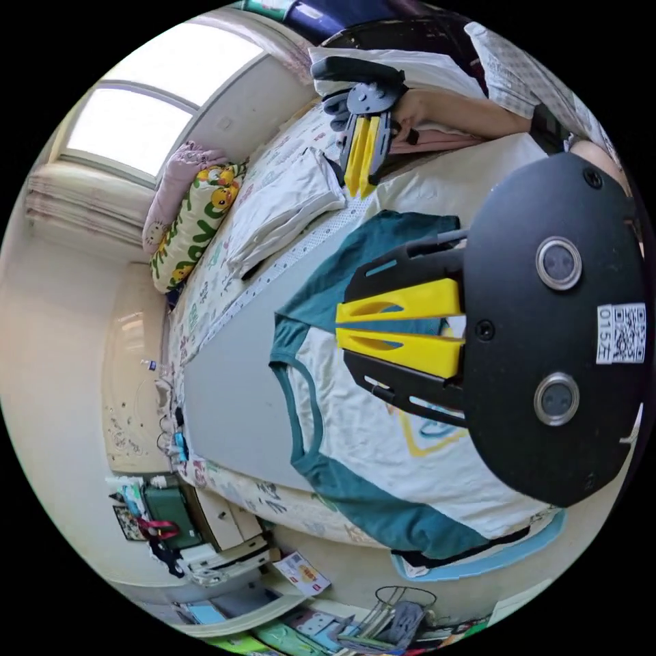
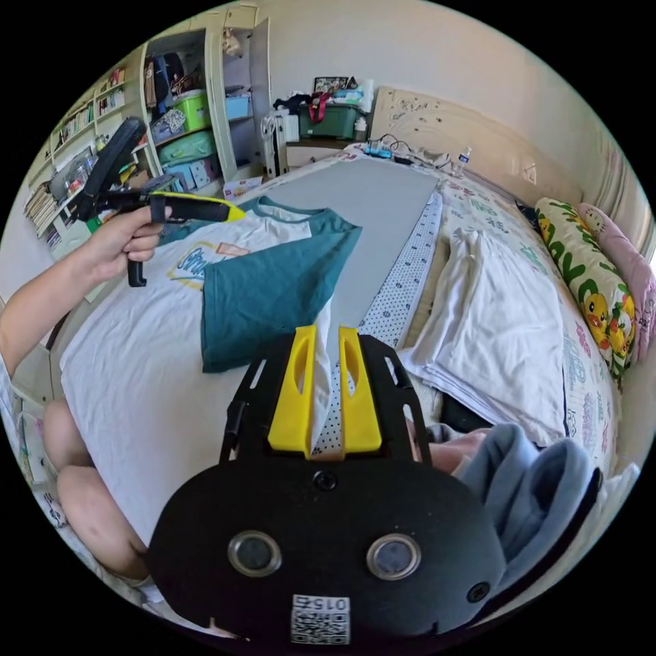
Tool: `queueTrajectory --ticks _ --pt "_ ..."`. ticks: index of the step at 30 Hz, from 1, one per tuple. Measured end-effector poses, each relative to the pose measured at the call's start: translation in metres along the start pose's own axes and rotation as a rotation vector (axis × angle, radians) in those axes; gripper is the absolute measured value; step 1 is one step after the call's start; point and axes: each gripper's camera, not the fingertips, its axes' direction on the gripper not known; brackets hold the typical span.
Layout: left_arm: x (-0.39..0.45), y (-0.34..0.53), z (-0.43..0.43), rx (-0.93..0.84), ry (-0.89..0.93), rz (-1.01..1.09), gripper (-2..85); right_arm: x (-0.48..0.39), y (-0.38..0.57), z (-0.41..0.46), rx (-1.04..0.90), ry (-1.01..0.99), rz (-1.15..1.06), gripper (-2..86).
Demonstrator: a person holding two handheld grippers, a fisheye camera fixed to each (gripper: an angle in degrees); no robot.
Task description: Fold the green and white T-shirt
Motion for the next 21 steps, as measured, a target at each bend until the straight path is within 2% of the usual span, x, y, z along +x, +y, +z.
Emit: queueTrajectory --ticks 5,12,15,18,21 --pt "0.052 -0.049 0.074 -0.046 -0.043 0.081 -0.1 0.022 -0.016 0.019 -0.085 -0.012 0.021 5.4" --pt "0.057 -0.093 0.140 -0.209 -0.093 0.022 -0.2 0.053 -0.025 -0.001 -0.110 -0.021 0.046 4.7" --pt "0.052 -0.098 0.145 -0.194 -0.074 0.033 -0.2 0.061 -0.027 -0.018 -0.133 0.033 0.052 5.7" --pt "0.037 -0.097 0.136 -0.181 -0.044 -0.050 -0.1 0.069 -0.031 -0.049 -0.083 0.123 0.088 6.1" --pt "0.027 -0.074 0.090 -0.032 0.067 -0.031 -0.3 0.067 -0.029 -0.090 0.058 0.059 0.030 6.1"
